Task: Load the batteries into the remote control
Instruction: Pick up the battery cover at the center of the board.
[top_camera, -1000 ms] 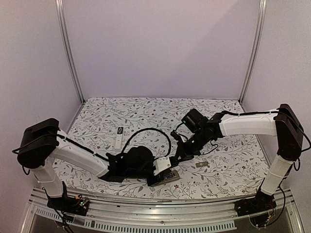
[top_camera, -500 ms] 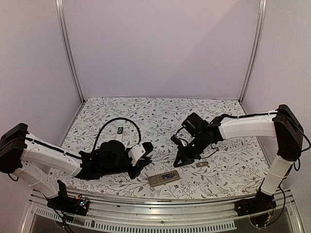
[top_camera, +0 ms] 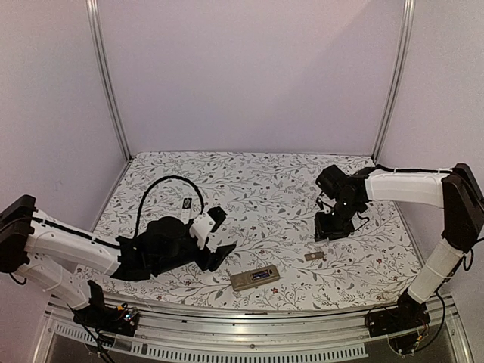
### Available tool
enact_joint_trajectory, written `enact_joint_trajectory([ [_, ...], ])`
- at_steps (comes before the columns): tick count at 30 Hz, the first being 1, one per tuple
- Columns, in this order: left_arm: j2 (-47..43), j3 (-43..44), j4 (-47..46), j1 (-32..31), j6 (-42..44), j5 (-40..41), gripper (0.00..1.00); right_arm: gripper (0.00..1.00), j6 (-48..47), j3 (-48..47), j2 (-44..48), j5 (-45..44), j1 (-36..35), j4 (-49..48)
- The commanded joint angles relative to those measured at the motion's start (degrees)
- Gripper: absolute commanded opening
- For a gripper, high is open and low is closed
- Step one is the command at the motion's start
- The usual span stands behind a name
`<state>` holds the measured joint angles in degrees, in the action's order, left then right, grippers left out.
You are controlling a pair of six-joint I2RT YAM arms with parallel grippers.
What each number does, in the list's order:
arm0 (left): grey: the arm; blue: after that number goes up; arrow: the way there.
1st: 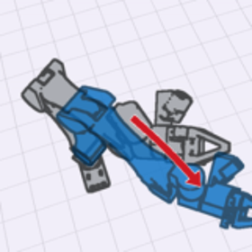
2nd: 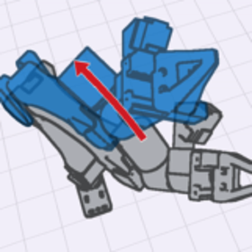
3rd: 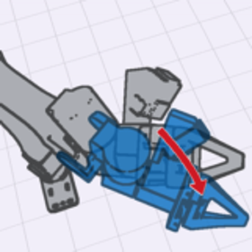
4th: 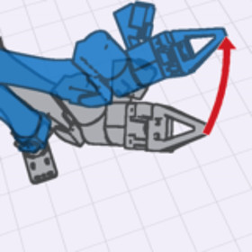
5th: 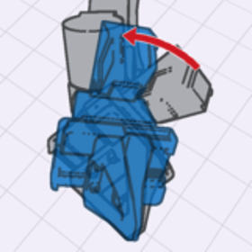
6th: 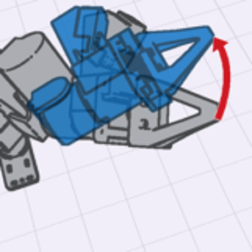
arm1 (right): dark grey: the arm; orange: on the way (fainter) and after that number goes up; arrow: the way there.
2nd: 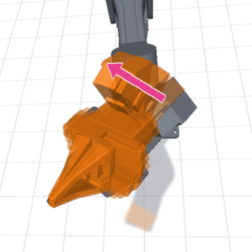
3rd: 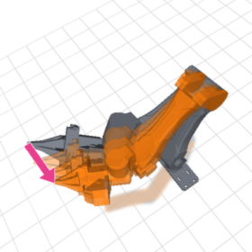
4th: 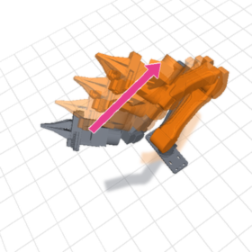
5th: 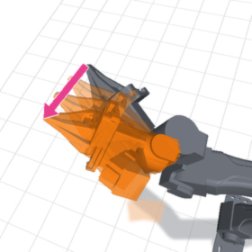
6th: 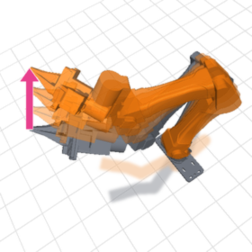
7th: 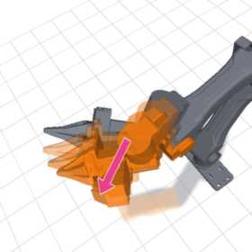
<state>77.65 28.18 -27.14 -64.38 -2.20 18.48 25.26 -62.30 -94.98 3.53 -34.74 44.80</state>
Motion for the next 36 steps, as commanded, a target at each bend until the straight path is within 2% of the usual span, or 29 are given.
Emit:
enact_joint_trajectory([
  [1,2.0,1.6,-1.0,0.3,-0.4,0.2,0.78,0.42,-1.5,1.2,-1.0,-4.1,0.5,1.9],
  [8,2.1,1.5,-0.8,0.3,-0.3,0.1,0.79,0.27,-2.6,2.4,-3.9,0.0,0.5,1.3],
  [17,3.0,1.8,-0.6,0.3,0.1,-0.3,0.79,0.23,-2.5,5.3,-3.5,2.9,0.5,-1.1],
  [27,2.8,1.7,-0.1,0.3,0.3,0.0,0.79,0.16,-3.7,3.9,-5.7,3.2,0.5,-1.8],
  [32,2.4,1.5,0.1,0.3,0.4,0.3,0.79,0.16,-3.6,4.1,-5.5,3.6,0.5,-2.0],
  [36,2.8,1.6,0.2,0.3,0.5,0.2,0.79,0.09,-3.6,4.2,-5.7,3.6,0.5,-1.9],
])
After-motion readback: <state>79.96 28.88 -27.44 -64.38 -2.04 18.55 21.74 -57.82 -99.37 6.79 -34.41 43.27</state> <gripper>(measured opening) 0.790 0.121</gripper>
